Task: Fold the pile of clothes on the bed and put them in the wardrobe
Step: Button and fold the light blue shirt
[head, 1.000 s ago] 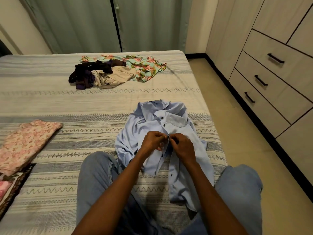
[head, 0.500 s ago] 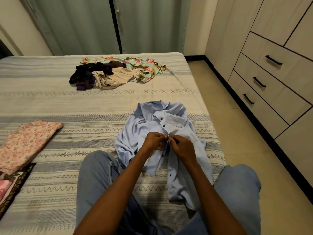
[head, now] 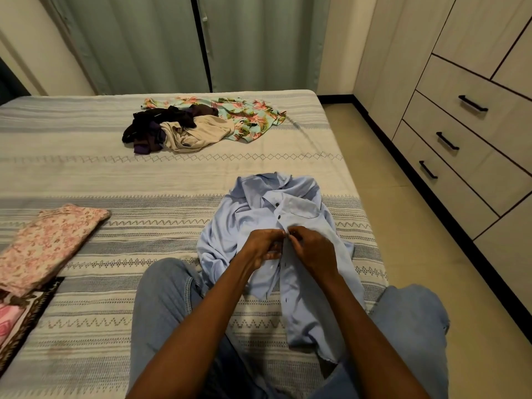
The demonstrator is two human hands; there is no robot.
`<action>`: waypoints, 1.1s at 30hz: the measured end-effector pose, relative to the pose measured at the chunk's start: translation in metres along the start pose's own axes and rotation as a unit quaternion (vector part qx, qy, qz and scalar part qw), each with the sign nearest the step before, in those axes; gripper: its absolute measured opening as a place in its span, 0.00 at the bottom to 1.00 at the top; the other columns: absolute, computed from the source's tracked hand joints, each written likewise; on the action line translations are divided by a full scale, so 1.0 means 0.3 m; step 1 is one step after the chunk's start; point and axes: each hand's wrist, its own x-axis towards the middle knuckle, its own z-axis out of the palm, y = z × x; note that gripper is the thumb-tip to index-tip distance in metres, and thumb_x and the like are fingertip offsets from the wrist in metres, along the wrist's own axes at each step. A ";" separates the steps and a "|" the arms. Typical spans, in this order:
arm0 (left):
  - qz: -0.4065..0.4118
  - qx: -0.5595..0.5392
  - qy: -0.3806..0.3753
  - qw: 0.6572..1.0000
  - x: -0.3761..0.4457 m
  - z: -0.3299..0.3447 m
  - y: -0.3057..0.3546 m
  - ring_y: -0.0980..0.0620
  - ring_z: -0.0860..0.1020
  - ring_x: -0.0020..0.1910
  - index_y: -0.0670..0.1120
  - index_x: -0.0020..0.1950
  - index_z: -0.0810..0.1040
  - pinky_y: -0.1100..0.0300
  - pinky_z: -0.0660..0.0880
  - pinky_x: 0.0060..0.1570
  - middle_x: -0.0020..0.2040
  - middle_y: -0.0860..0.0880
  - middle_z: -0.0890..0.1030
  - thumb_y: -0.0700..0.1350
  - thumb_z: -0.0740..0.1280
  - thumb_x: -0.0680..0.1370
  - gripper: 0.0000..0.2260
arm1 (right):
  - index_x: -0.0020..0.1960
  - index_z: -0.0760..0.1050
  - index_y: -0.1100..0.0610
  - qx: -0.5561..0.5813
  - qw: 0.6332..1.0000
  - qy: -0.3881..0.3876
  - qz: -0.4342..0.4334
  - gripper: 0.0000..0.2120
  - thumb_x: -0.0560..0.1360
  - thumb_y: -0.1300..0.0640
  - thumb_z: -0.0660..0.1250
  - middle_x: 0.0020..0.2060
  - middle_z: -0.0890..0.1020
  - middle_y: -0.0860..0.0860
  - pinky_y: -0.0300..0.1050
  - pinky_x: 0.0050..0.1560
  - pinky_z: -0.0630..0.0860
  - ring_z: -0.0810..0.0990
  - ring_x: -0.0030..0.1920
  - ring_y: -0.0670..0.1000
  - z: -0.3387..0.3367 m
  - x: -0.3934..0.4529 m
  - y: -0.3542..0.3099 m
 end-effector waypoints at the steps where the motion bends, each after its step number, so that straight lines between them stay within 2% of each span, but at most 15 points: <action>1: -0.001 -0.005 -0.001 1.000 0.002 -0.001 -0.003 0.48 0.75 0.38 0.40 0.48 0.84 0.57 0.77 0.38 0.41 0.42 0.79 0.43 0.71 0.77 0.07 | 0.52 0.83 0.52 -0.005 1.000 0.003 -0.006 0.13 0.77 0.46 0.65 0.41 0.86 0.52 0.46 0.34 0.80 0.84 0.38 0.53 0.002 0.002 0.004; 3: 0.005 -0.012 -0.008 1.000 0.008 -0.004 -0.014 0.47 0.75 0.38 0.40 0.49 0.84 0.56 0.76 0.39 0.40 0.43 0.79 0.46 0.72 0.76 0.10 | 0.53 0.83 0.52 -0.011 1.000 0.008 -0.013 0.14 0.78 0.46 0.64 0.42 0.86 0.51 0.46 0.36 0.81 0.84 0.39 0.53 0.009 0.000 0.012; 6: 0.023 -0.006 -0.012 1.000 0.013 -0.007 -0.025 0.51 0.75 0.33 0.39 0.51 0.84 0.57 0.75 0.36 0.35 0.47 0.77 0.50 0.74 0.75 0.15 | 0.56 0.83 0.50 -0.002 1.000 -0.003 -0.011 0.18 0.80 0.42 0.59 0.46 0.86 0.49 0.47 0.41 0.81 0.84 0.43 0.51 0.016 -0.001 0.020; 10: 0.054 0.032 0.006 0.998 0.025 -0.014 -0.028 0.53 0.73 0.31 0.39 0.50 0.84 0.61 0.73 0.30 0.37 0.45 0.77 0.47 0.74 0.76 0.11 | 0.56 0.83 0.51 0.006 0.999 -0.012 -0.031 0.16 0.79 0.44 0.62 0.47 0.86 0.49 0.46 0.41 0.81 0.84 0.43 0.51 0.015 0.005 0.021; 13: 0.071 0.069 0.010 0.995 0.040 -0.032 -0.018 0.54 0.71 0.29 0.40 0.48 0.85 0.61 0.69 0.27 0.35 0.45 0.76 0.47 0.73 0.76 0.09 | 0.56 0.84 0.53 0.070 0.997 -0.005 -0.035 0.17 0.79 0.45 0.62 0.49 0.86 0.50 0.44 0.48 0.81 0.84 0.47 0.52 -0.005 0.024 0.019; 17: 0.136 0.112 0.010 0.984 0.056 -0.030 -0.005 0.56 0.67 0.23 0.42 0.45 0.84 0.64 0.64 0.23 0.26 0.52 0.73 0.47 0.71 0.78 0.08 | 0.55 0.84 0.55 0.151 0.988 0.005 0.026 0.13 0.78 0.50 0.65 0.49 0.87 0.52 0.43 0.52 0.79 0.85 0.49 0.52 -0.006 0.045 0.014; 20: 0.186 0.159 0.044 0.969 0.074 -0.010 0.012 0.60 0.69 0.23 0.40 0.48 0.84 0.67 0.65 0.25 0.23 0.56 0.74 0.47 0.70 0.79 0.10 | 0.59 0.82 0.52 0.181 0.979 -0.013 0.090 0.12 0.79 0.49 0.66 0.49 0.86 0.50 0.46 0.50 0.81 0.84 0.48 0.50 0.008 0.057 0.017; 23: 0.214 0.238 0.073 0.944 0.108 -0.026 0.024 0.61 0.73 0.25 0.41 0.39 0.81 0.62 0.67 0.29 0.25 0.53 0.76 0.52 0.69 0.80 0.16 | 0.64 0.78 0.50 0.190 0.968 -0.029 0.160 0.13 0.79 0.53 0.68 0.47 0.84 0.49 0.43 0.46 0.78 0.82 0.46 0.50 -0.001 0.088 0.040; 25: 0.230 0.315 0.117 0.914 0.145 -0.065 0.013 0.53 0.77 0.31 0.39 0.34 0.76 0.54 0.69 0.34 0.31 0.46 0.79 0.56 0.67 0.80 0.23 | 0.62 0.79 0.50 0.162 0.967 -0.041 0.190 0.12 0.80 0.55 0.66 0.49 0.84 0.51 0.42 0.45 0.74 0.83 0.48 0.52 -0.011 0.110 0.074; 28: 0.217 0.390 0.173 0.878 0.182 -0.123 0.009 0.48 0.77 0.37 0.38 0.37 0.74 0.52 0.70 0.36 0.36 0.44 0.79 0.52 0.64 0.80 0.19 | 0.58 0.81 0.52 0.093 0.968 -0.077 0.218 0.09 0.80 0.54 0.65 0.53 0.84 0.52 0.41 0.45 0.69 0.81 0.53 0.56 -0.012 0.137 0.132; 33: 0.224 0.404 0.203 0.863 0.255 -0.172 0.033 0.44 0.78 0.41 0.47 0.33 0.68 0.57 0.64 0.36 0.36 0.49 0.76 0.45 0.62 0.78 0.14 | 0.54 0.81 0.50 0.038 0.964 -0.119 0.233 0.09 0.80 0.50 0.63 0.53 0.83 0.53 0.47 0.46 0.71 0.81 0.52 0.58 0.034 0.216 0.193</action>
